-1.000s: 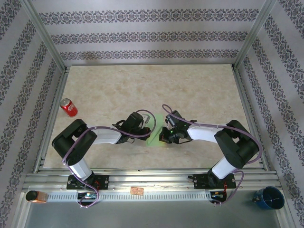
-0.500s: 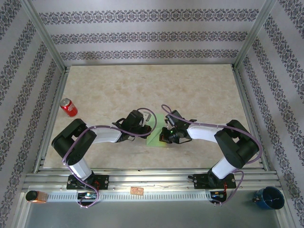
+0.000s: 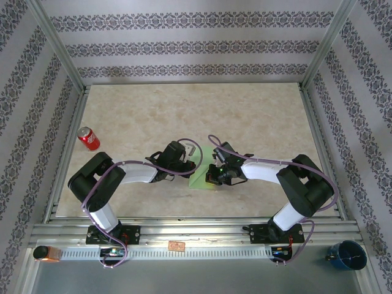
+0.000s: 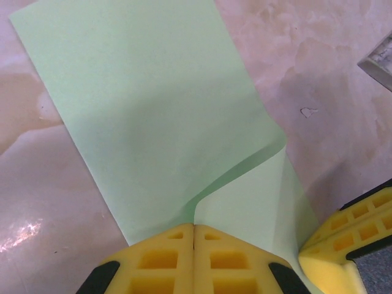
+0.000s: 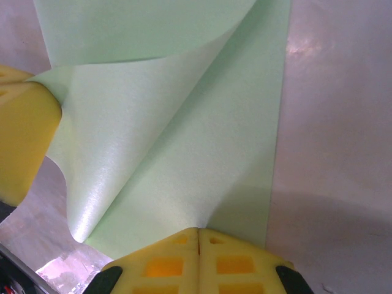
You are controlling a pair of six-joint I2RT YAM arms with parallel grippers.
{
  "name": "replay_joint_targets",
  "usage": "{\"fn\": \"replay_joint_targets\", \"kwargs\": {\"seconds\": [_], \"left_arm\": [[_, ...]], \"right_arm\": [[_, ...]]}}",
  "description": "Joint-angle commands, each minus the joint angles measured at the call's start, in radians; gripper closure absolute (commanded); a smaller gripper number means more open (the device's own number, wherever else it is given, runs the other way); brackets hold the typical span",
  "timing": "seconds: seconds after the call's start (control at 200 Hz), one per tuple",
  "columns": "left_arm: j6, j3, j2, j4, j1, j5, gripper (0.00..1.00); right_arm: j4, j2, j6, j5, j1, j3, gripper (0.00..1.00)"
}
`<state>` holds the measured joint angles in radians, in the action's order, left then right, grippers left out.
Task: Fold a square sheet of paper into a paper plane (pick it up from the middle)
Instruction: Fold the triangle a second time at the center of the table.
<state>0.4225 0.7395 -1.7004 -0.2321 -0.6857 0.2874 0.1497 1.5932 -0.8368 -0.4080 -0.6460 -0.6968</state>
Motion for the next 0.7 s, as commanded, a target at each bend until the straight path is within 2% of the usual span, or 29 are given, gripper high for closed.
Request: {"fn": "replay_joint_targets", "kwargs": {"seconds": [0.0,0.37,0.694], "left_arm": [[-0.020,0.025,-0.021,0.008,0.012,-0.002,1.00],[-0.011,0.030,-0.054,-0.009,0.012,0.031,1.00],[0.001,0.021,-0.063,-0.005,0.012,0.015,1.00]], "right_arm": [[0.070,0.024,0.014,0.026,-0.001,0.000,0.96],[0.071,0.027,0.015,0.023,-0.002,0.000,0.96],[0.071,0.027,0.015,0.023,-0.001,0.000,0.95]]}}
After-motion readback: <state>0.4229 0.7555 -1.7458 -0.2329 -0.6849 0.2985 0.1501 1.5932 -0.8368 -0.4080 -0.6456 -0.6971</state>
